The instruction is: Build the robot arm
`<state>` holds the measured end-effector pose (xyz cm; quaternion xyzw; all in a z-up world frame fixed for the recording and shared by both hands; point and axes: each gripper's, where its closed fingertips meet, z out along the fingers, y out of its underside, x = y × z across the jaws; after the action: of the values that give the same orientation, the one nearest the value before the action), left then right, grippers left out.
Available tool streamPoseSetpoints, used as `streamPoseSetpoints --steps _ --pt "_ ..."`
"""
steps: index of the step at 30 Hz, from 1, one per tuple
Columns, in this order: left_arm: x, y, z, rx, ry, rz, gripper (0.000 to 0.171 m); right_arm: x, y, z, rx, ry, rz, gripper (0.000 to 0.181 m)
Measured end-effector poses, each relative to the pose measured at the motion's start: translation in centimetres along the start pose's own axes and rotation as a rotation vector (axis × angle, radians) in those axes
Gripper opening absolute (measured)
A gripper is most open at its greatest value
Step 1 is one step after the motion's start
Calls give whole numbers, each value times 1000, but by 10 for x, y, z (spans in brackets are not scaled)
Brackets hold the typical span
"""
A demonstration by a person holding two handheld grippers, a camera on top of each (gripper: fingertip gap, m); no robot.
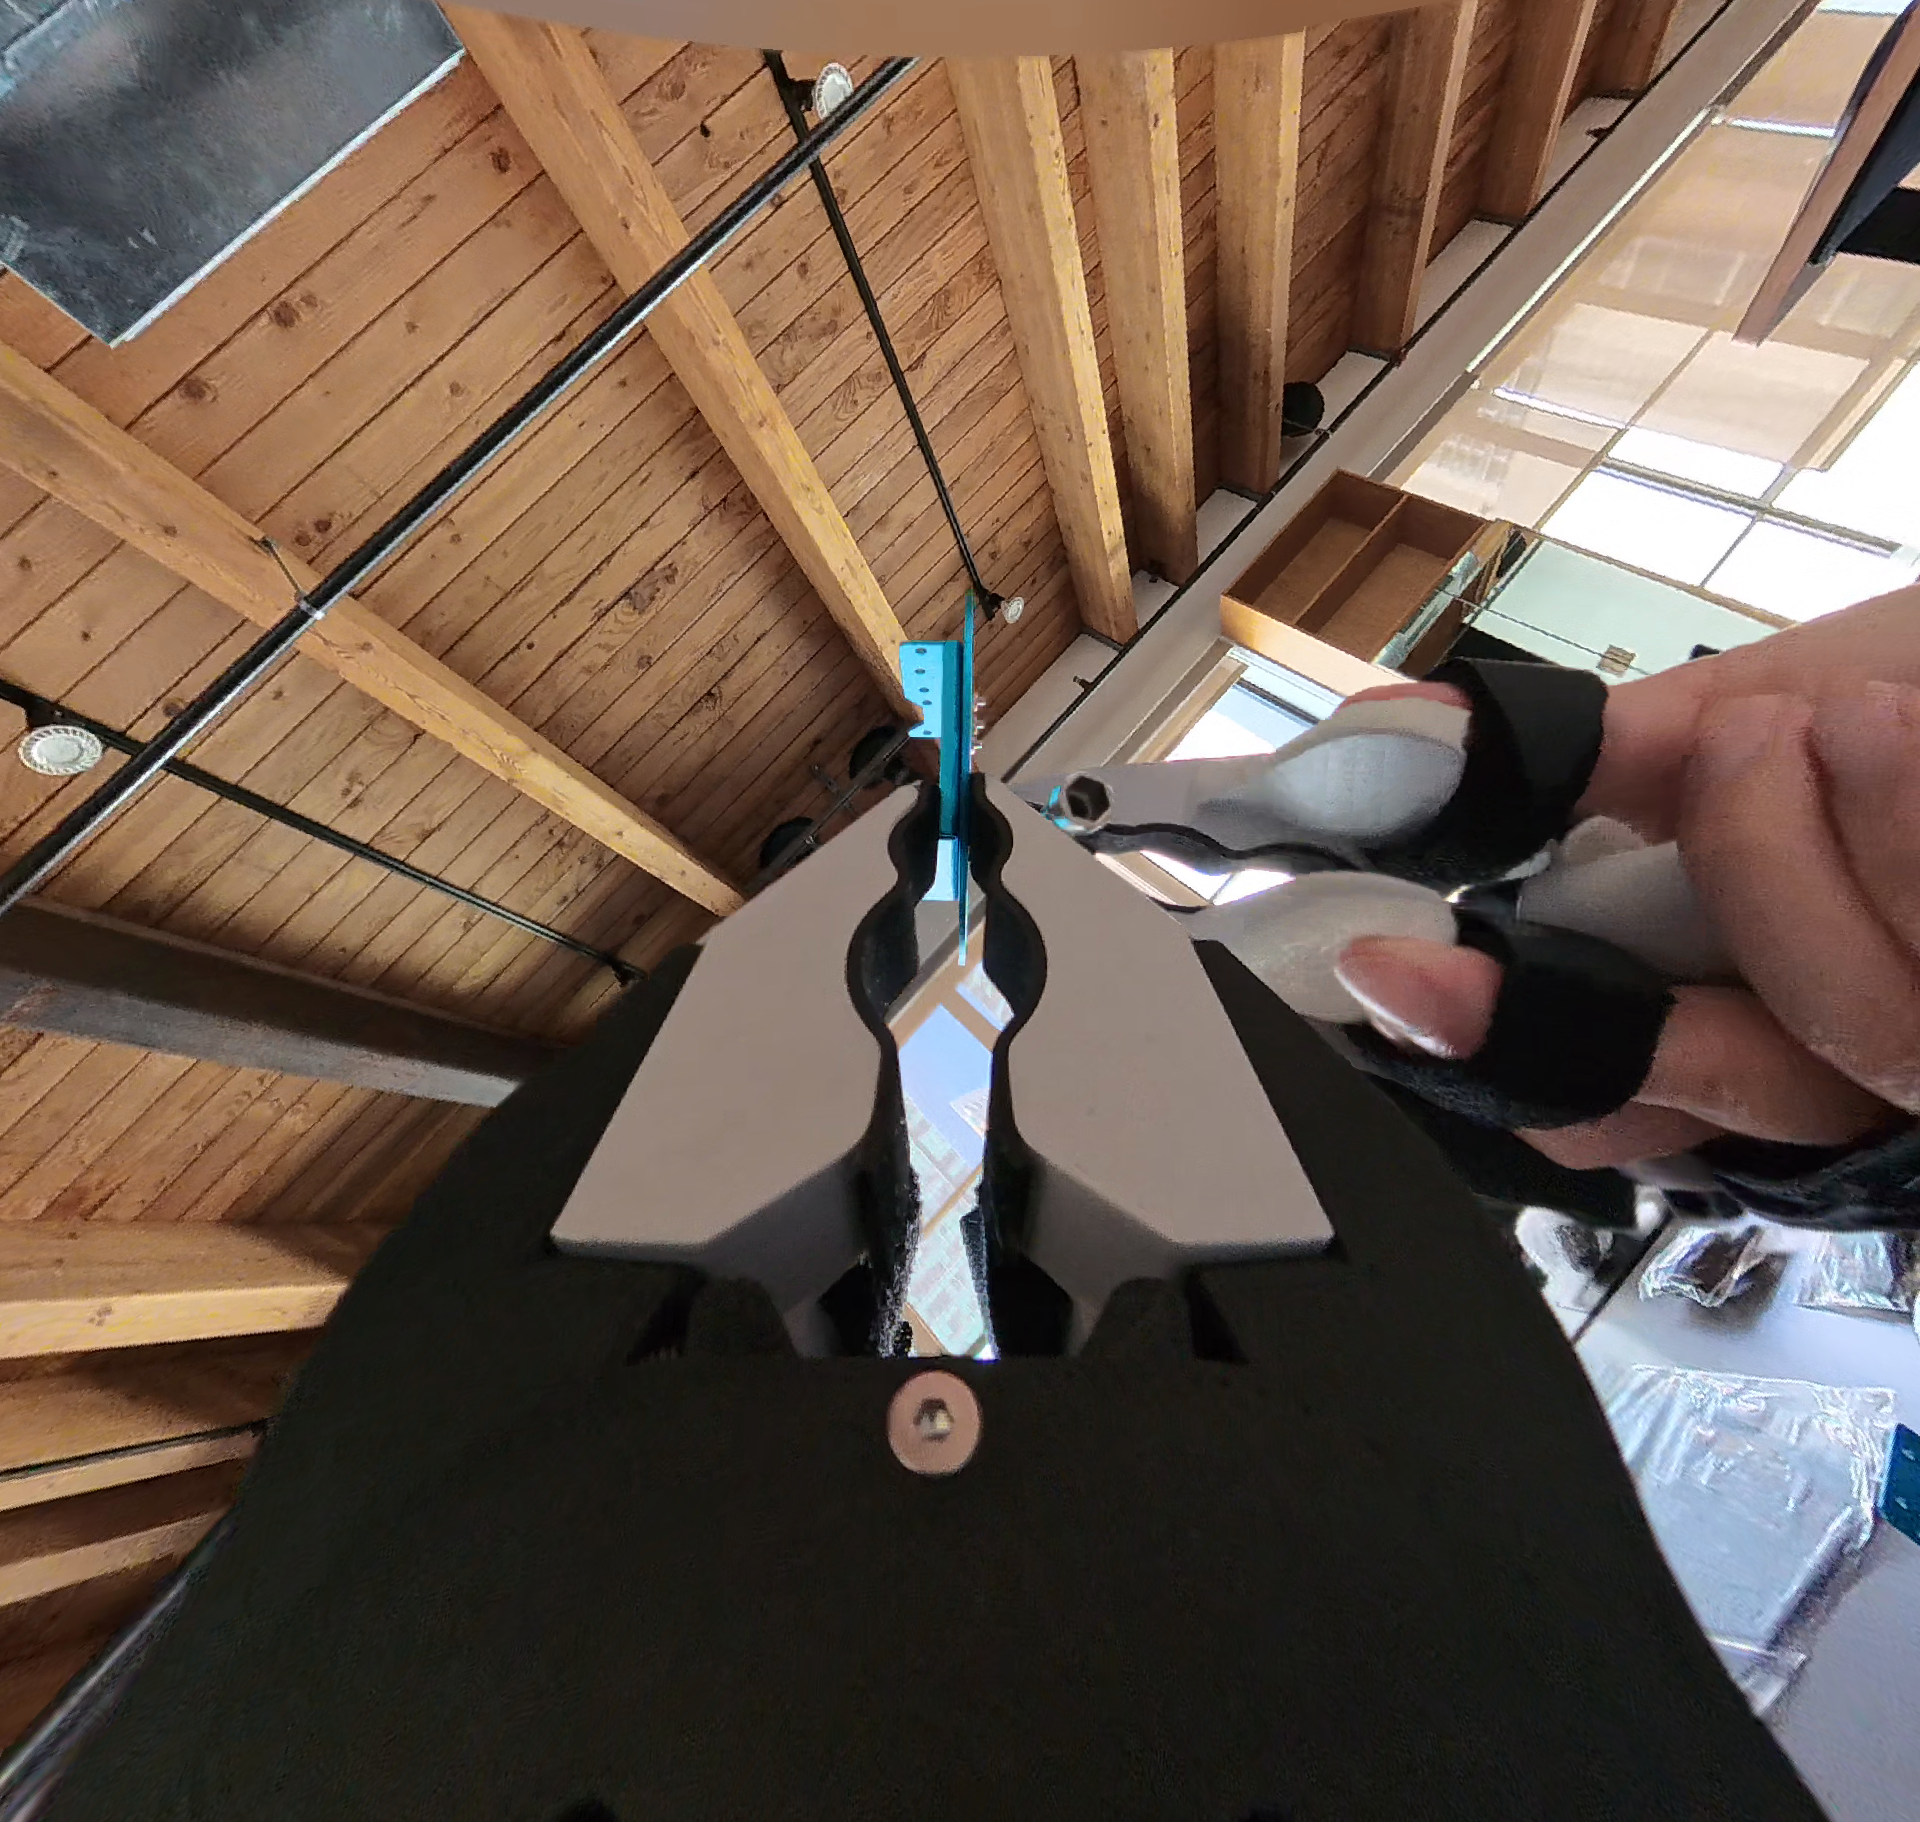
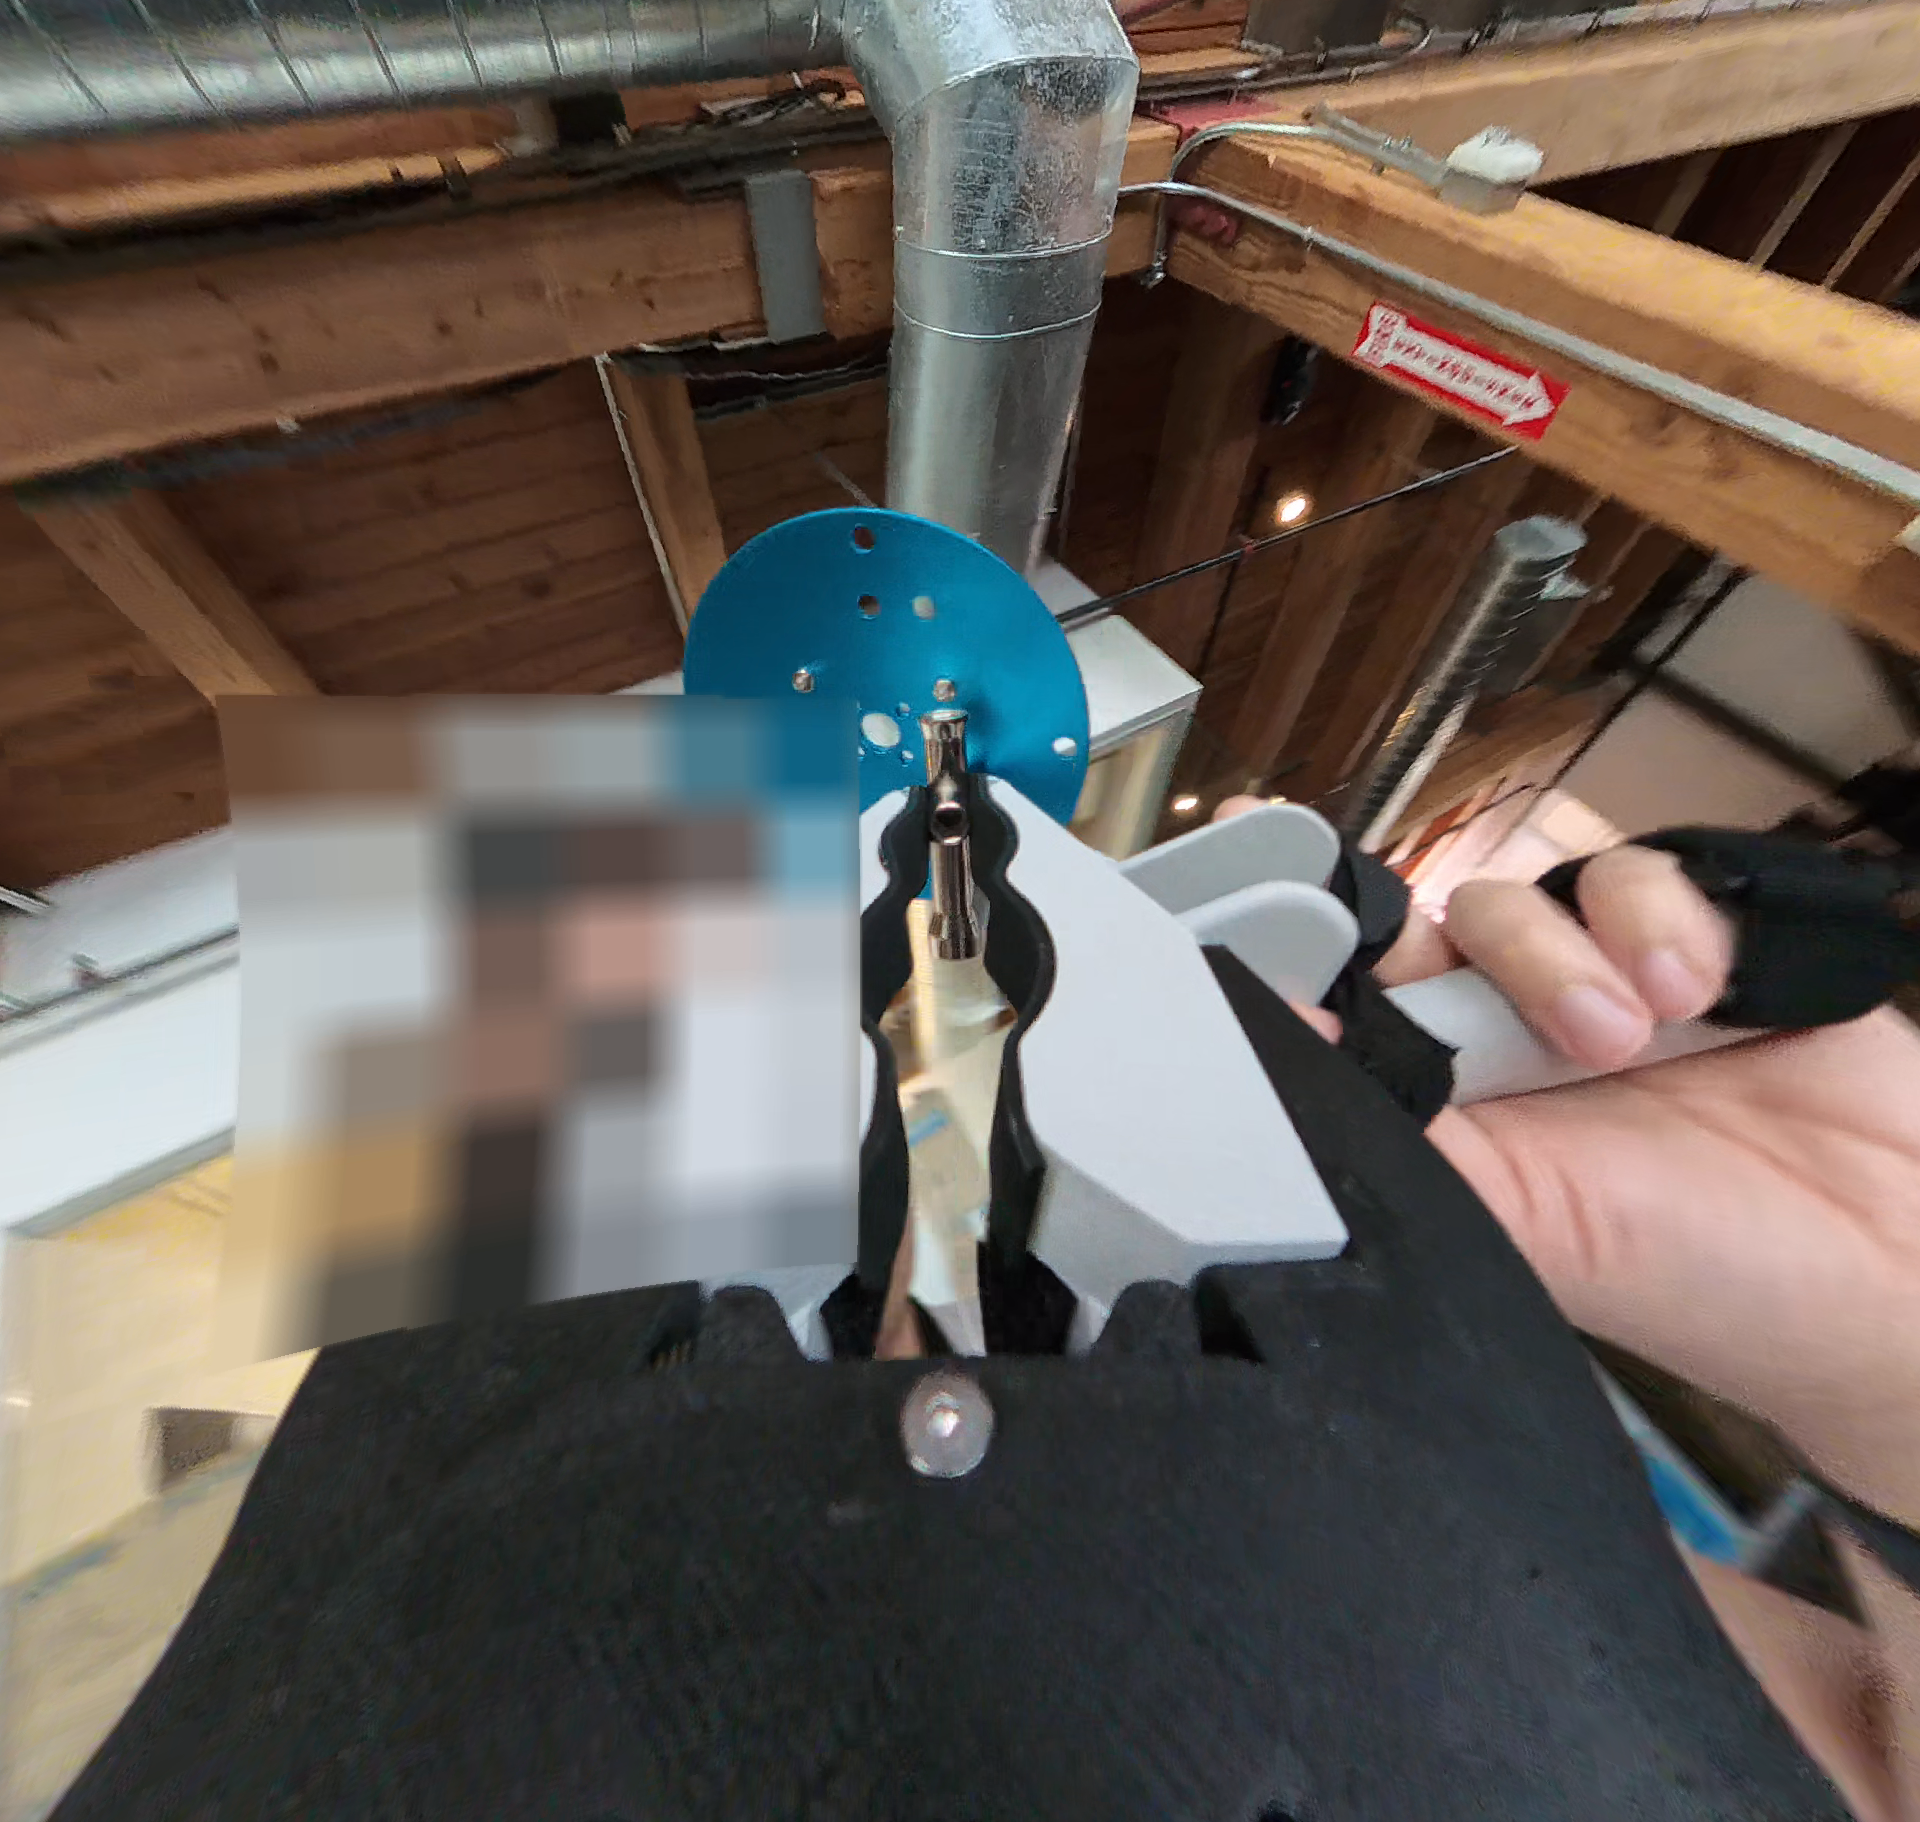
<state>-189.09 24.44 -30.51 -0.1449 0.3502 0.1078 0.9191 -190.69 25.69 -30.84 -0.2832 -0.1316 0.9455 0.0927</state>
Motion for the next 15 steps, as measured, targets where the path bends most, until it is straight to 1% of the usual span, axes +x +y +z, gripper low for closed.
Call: streamPoseSetpoints --steps 1,2,3,4,5,6,8,9,10,11,13,14,15 --pt "0 0 -1 0 0 -2 3 1 0 0 13 -25 70 10" --pt "0 1 -1 -4 -2 -3 3 1 0 0 32 -48 127 10" --pt "-1 2 -1 -11 -4 -22 3 2 -1 -1 50 -64 153 6" --pt "-2 4 0 -22 -6 -79 3 4 -1 -1 63 -57 136 8" --pt "-5 7 0 -37 -13 -160 3 5 -2 -2 69 -33 74 10" --pt "-10 11 0 -56 -33 -252 3 5 -4 -3 64 1 -27 9" --pt "-20 20 -1 -100 -58 -471 3 1 -8 -5 23 88 -296 9" --pt "-22 24 -1 -121 -51 -590 3 -1 -11 -6 -24 160 -497 8" --pt "-22 29 -2 -144 -40 -703 3 -1 -14 -8 -90 261 -742 8" --pt "-21 34 -1 -175 -22 -795 3 -2 -17 -9 -187 367 -1034 7" --pt "-17 42 -1 -224 9 -914 3 2 -23 -11 -439 591 -1627 6" --pt "-16 45 -1 -235 18 -947 3 2 -27 -10 -546 677 -1868 6" --pt "-16 45 -1 -239 22 -965 2 3 -26 -8 -659 710 -2065 6"
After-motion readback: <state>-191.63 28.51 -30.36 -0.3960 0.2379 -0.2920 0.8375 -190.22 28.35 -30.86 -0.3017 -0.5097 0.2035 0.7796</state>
